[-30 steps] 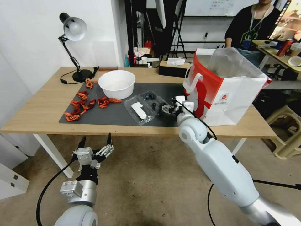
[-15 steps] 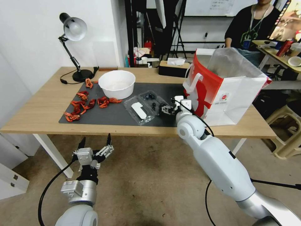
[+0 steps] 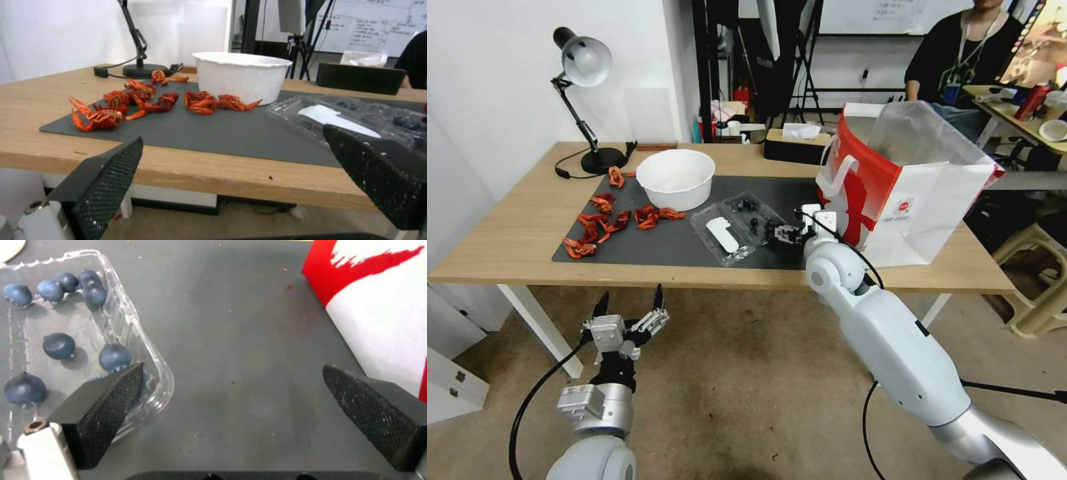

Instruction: Close the takeout container lid, then place the container into the takeout bag.

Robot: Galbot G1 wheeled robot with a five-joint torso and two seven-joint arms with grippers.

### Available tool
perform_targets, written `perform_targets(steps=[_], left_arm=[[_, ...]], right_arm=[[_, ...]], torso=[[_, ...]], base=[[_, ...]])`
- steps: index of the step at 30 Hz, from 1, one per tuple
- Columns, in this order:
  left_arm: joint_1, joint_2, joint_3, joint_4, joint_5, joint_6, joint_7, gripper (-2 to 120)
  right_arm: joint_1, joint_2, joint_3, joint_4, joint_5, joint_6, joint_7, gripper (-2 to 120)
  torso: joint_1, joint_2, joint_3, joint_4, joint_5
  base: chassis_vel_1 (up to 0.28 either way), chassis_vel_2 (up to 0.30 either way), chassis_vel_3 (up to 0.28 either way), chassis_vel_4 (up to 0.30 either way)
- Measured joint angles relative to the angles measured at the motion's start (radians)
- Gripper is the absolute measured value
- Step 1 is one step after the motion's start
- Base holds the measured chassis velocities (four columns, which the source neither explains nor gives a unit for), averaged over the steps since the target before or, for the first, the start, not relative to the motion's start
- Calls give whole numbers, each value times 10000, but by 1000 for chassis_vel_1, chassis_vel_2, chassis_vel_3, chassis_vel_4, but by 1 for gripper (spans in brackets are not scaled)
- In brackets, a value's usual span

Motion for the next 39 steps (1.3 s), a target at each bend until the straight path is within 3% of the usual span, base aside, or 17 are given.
perform_targets(steps=[18,39], left_arm=[[2,0,25,101,6,-185,-76,100],[9,0,39,154,34,-294,-128,100]], right_arm=[[-331,-85,259,635,420,-632,215,100],[-965,-226,401,1444,442,-660,137,100]], torso=[[0,1,0,1,0],[0,2,-1,0,0]], base=[[0,0,0,0],[0,0,0,0]])
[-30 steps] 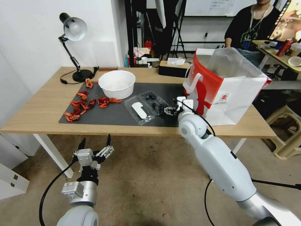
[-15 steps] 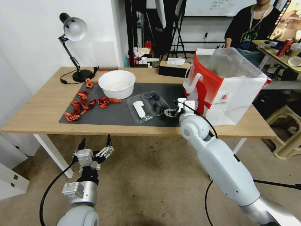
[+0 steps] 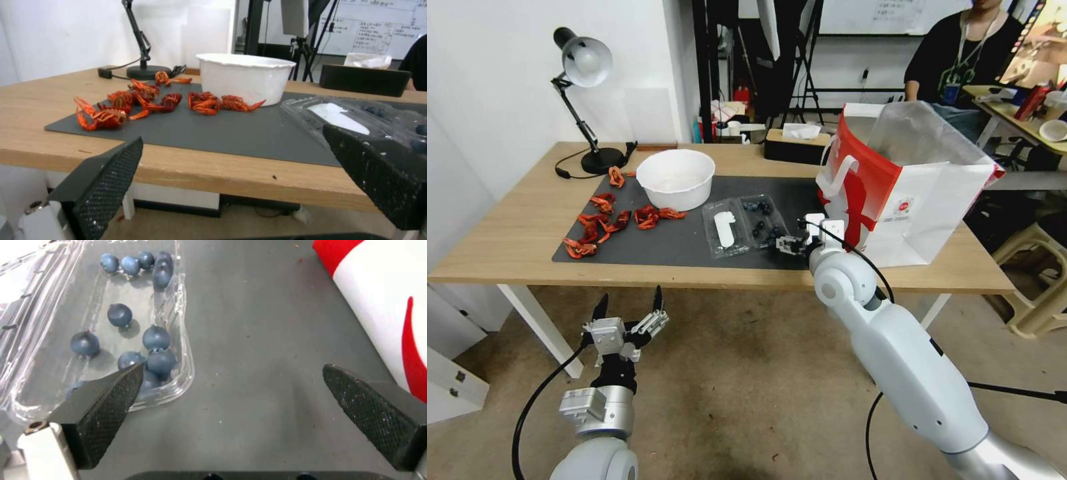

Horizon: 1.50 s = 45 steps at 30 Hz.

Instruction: Close the takeout container lid, then place the container into the takeout bag.

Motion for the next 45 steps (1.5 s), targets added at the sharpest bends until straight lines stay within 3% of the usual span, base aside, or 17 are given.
perform_targets(steps=[20,28,31,32,35,36,39,45], left_arm=[[-10,0,-30,33,-1,-11,-35,100],[-28,0,-25,40,-3,-7,-64,100],[-39,1,-5,40,-5,18,-99,100],[-39,1,-5,40,-5,18,-99,100],[-43,0,9,40,-11,26,-118,100],[-43,0,9,40,-11,26,-118,100],[-65,17,14,40,-25,44,-127,100],[-110,53,44,56,-43,71,-145,100]], right_arm=[[-396,33,100,528,129,-2,-18,100],[-814,-86,711,1893,221,385,-517,100],[-1772,-534,1316,3065,-918,1973,-1806,100],[-1772,-534,1316,3065,-918,1973,-1806,100],[-3118,-989,1876,3973,-2531,3639,-2946,100],[-3118,-989,1876,3973,-2531,3639,-2946,100],[-4555,-1226,2589,4801,-3757,5003,-3489,100],[-6910,-1119,3247,5739,-5834,6111,-3357,100]], torso=[[0,0,0,0,1],[0,0,0,2,1],[1,-1,0,2,1],[1,-1,0,2,1],[0,0,0,-4,1],[0,0,0,-4,1],[0,0,-2,1,3],[-1,0,-2,-2,1]], base=[[0,0,0,0],[0,0,0,0],[0,0,0,0],[0,0,0,0],[0,0,0,0],[0,0,0,0],[0,0,0,0],[0,0,0,0]])
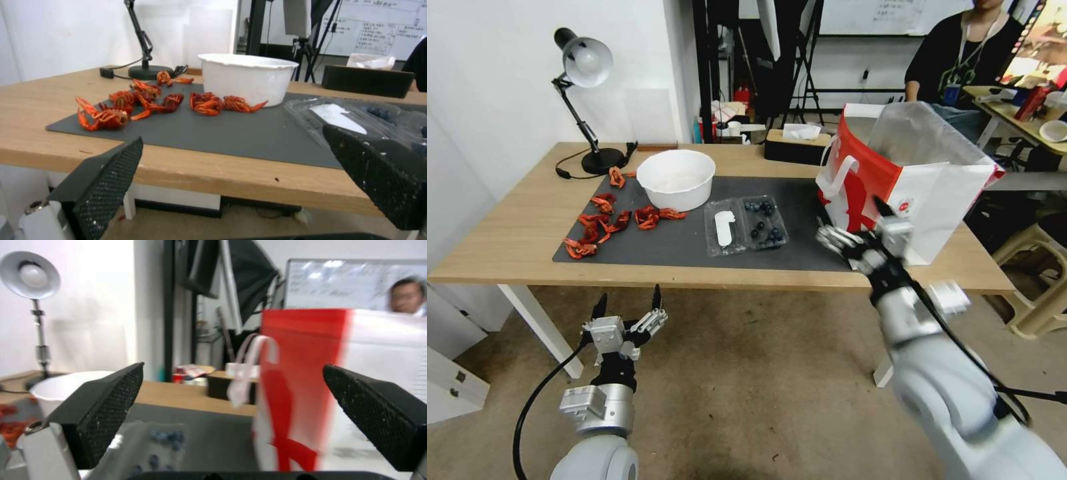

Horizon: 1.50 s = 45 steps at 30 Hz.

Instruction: Close the takeout container lid, then place the container into the takeout bag.

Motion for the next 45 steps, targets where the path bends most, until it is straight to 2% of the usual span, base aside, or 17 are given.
perform_targets(steps=[3,11,23,28,31,32,35,36,37,38,39,40,42,43,44,45], left_arm=[[-29,47,7,18,-31,12,-21,100],[-56,134,-4,25,-102,45,-46,100],[-46,228,-32,26,-130,39,-76,100],[-186,580,164,77,-381,-247,-78,100],[-527,1296,651,225,-1139,-760,-133,100],[-527,1296,651,225,-1139,-760,-133,100],[-837,2166,1234,154,-2511,-866,-150,100],[-837,2166,1234,154,-2511,-866,-150,100],[-1108,2586,1585,82,-3426,-739,-158,100],[-1197,2701,1685,73,-3688,-684,-158,100],[-1440,2990,1933,52,-4461,-537,-181,100],[-1440,2990,1933,52,-4461,-537,-181,100],[-1904,3397,2393,-12,-6087,-183,-288,100],[-1904,3397,2393,-12,-6087,-183,-288,100],[-2056,3498,2530,-33,-6642,-57,-353,100],[-2391,3648,2762,-86,-7630,182,-527,100]], right_arm=[[-1189,258,-18,167,-1228,848,238,100],[-2713,663,-575,-127,-2412,1918,785,100],[-2858,871,-1064,-849,-2564,2178,1058,100],[-2813,858,-1045,-890,-2452,2165,1062,100],[-2799,844,-1042,-947,-2398,2162,1070,100],[-2799,844,-1042,-947,-2398,2162,1070,100],[-2715,810,-1113,-1053,-2361,2154,1069,100],[-2715,810,-1113,-1053,-2361,2154,1069,100],[-2716,827,-1115,-1080,-2357,2150,1069,100],[-2721,842,-1115,-1084,-2357,2149,1070,100],[-2740,865,-1113,-1095,-2356,2143,1074,100],[-2740,865,-1113,-1095,-2356,2143,1074,100],[-2759,904,-1100,-1104,-2356,2131,1081,100],[-2759,904,-1100,-1104,-2356,2131,1081,100],[-2759,916,-1096,-1108,-2355,2126,1082,100],[-2760,942,-1083,-1115,-2353,2117,1084,100]], torso=[[0,0,1,2,-1],[0,0,1,2,-1],[2,-2,3,3,-1],[2,-2,3,4,-1],[2,-2,3,0,-2],[2,-2,3,0,-2],[2,-2,3,5,0],[2,-2,3,5,0],[2,-2,3,3,-1],[2,-2,3,2,-2],[3,-2,3,2,-2],[3,-2,3,2,-2],[3,-2,3,2,-2],[3,-2,3,2,-2],[3,-2,3,2,-1],[3,-2,3,3,-1]], base=[[0,0,0,0],[0,0,0,0],[0,0,0,0],[0,0,0,0],[0,0,0,0],[0,0,0,0],[0,0,0,0],[0,0,0,0],[0,0,0,0],[0,0,0,0],[0,0,0,0],[0,0,0,0],[0,0,0,0],[0,0,0,0],[0,0,0,0],[0,0,0,0]])
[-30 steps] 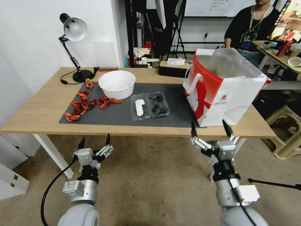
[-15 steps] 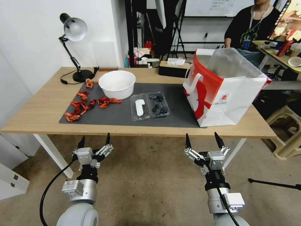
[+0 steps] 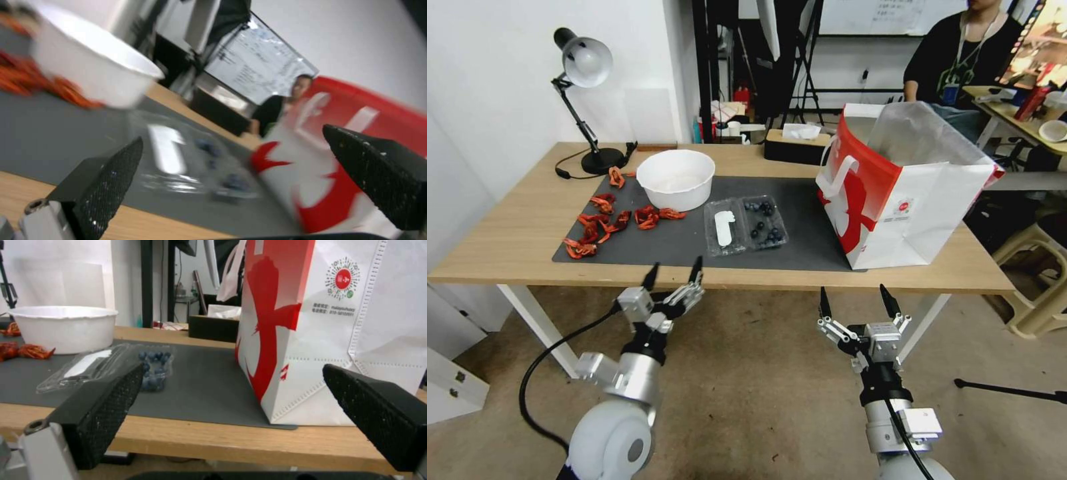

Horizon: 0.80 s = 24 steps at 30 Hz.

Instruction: Close the takeout container lid, then place the container into the takeout bag.

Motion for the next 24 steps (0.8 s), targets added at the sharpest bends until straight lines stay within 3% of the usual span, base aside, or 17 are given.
perform_targets(steps=[1,2,4,5,6,7,11,15,24], left_arm=[[-255,69,159,-32,-724,196,-176,100],[-255,69,159,-32,-724,196,-176,100],[-828,125,521,-106,-2509,645,-1039,100],[-828,125,521,-106,-2509,645,-1039,100],[-1205,97,718,-147,-3666,941,-1839,100],[-1205,97,718,-147,-3666,941,-1839,100],[-2471,-330,1112,29,-6585,1414,-3897,100],[-3324,-653,1416,615,-7464,1408,-4615,100],[-4355,-1039,1868,1740,-7677,1020,-5104,100]], right_arm=[[-2,25,9,-11,1,-6,2,100],[-2,25,9,-11,1,-6,2,100],[-38,71,39,-43,2,-12,14,100],[-38,71,39,-43,2,-12,14,100],[-74,99,76,-47,1,-12,20,100],[-74,99,76,-47,1,-12,20,100],[-167,172,236,-49,-8,-13,32,100],[-220,207,343,-44,-17,-21,43,100],[-288,277,504,67,-40,-42,54,100]], torso=[[-1,0,0,-1,0],[-1,0,0,-1,0],[0,0,1,0,1],[0,0,1,0,1],[0,0,0,0,2],[0,0,0,0,2],[0,0,0,0,2],[1,0,1,-1,2],[0,0,1,-1,1]], base=[[0,0,0,0],[0,0,0,0],[0,0,0,0],[0,0,0,0],[0,0,0,0],[0,0,0,0],[0,0,0,0],[0,0,0,0],[0,0,0,0]])
